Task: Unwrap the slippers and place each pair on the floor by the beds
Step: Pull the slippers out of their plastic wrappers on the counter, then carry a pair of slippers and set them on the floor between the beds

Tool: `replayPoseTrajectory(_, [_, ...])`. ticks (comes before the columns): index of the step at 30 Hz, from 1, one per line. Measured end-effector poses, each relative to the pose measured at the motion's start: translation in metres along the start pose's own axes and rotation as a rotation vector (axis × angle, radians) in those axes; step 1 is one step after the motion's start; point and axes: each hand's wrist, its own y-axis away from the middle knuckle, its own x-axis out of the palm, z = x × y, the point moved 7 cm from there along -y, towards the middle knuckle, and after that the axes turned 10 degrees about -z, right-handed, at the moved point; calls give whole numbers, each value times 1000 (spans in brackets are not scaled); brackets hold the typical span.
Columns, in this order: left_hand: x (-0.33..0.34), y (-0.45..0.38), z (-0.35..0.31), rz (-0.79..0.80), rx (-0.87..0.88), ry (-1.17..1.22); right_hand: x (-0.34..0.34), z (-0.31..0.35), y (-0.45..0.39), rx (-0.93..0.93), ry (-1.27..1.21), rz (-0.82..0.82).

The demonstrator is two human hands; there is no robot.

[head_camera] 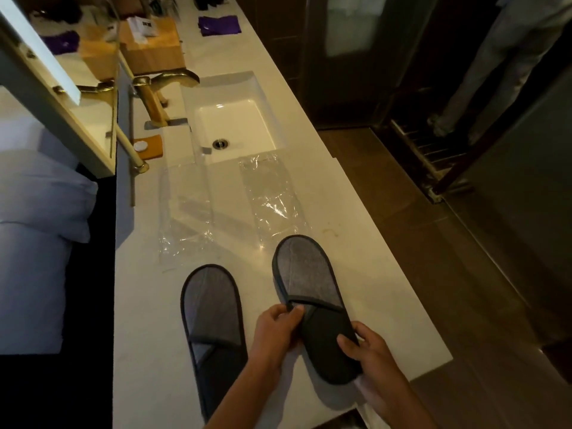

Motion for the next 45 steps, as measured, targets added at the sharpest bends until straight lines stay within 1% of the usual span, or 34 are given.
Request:
replayPoseTrajectory(2, [-2, 6, 1, -34, 53, -19, 0, -1, 5, -35, 69, -20])
replayPoseTrajectory(4, [-3, 10, 3, -27, 102, -76, -3, -2, 9, -60, 123, -32])
replayPoseTrajectory(8, [-5, 22, 8, -18, 138, -64, -10, 8, 12, -143, 244, -46])
replayPoseTrajectory(13, [-5, 39, 20, -15, 97, -60, -6, 21, 6, -182, 303, 20])
replayPoseTrajectory(17, [-4, 55, 31, -44, 53, 7, -5, 24, 0, -202, 326, 73])
replayPoseTrajectory(22, [-12, 72, 51, -36, 19, 100, 6, 20, 2, -218, 402, 165])
replayPoseTrajectory(25, [-29, 83, 59, -109, 18, 180, 22, 13, 10, -210, 455, 236])
replayPoseTrajectory(28, [-56, 91, 60, -243, 43, 281, 47, 4, 20, -216, 511, 296])
replayPoseTrajectory(31, [-94, 106, 59, -338, 125, 375, 86, -15, 40, -243, 564, 416])
replayPoseTrajectory(34, [-145, 129, 66, -407, 179, 474, 130, -38, 72, -255, 610, 542])
replayPoseTrajectory(37, [-206, 153, 82, -484, 217, 583, 181, -64, 116, -321, 683, 654])
replayPoseTrajectory(41, [-296, 195, 123, -597, 266, 719, 248, -121, 184, -374, 783, 786])
replayPoseTrajectory(45, [-389, 245, 180, -698, 281, 850, 310, -199, 260, -314, 846, 924])
